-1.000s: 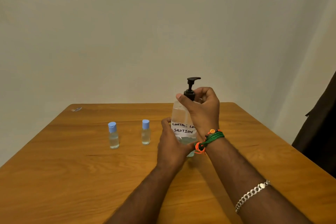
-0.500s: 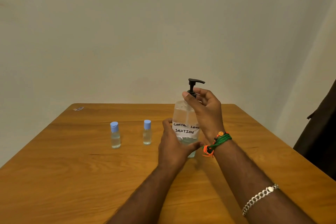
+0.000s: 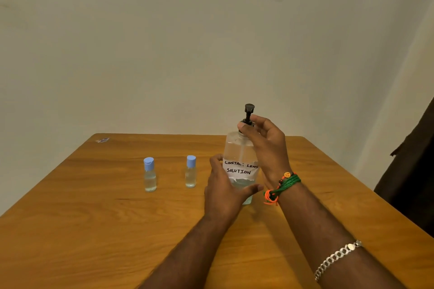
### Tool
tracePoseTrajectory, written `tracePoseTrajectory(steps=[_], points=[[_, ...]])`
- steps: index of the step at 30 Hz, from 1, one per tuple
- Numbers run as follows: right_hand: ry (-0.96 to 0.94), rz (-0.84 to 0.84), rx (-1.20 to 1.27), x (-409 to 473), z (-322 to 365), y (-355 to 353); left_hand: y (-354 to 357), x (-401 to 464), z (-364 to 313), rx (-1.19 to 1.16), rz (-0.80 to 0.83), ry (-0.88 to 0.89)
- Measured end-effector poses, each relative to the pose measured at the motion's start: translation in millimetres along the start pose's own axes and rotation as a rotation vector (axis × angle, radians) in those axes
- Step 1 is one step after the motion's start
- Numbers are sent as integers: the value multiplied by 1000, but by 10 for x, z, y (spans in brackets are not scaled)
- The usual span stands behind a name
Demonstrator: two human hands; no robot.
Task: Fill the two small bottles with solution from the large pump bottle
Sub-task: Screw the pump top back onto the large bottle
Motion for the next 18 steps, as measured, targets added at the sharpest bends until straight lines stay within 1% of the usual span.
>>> tracePoseTrajectory(steps=[3, 9, 15, 18], points=[[-2, 33, 7, 1, -26, -21, -6, 0, -5, -8, 1, 2], [-49, -26, -112, 23, -35, 12, -8, -12, -7, -35, 8, -13], [-39, -4, -100, 11, -46, -7, -9, -14, -11, 15, -5, -7], [-29, -10, -133, 18, -54, -17, -9, -5, 3, 28, -12, -14]])
Point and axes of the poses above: each hand's wrist, its own x-axis towards the middle knuckle, its own y-axis out of the palm, z = x × y, the point moved 2 cm from there along x, towards the middle knuckle, and after that the axes turned 11 degrees about z, right-handed, at the moved point
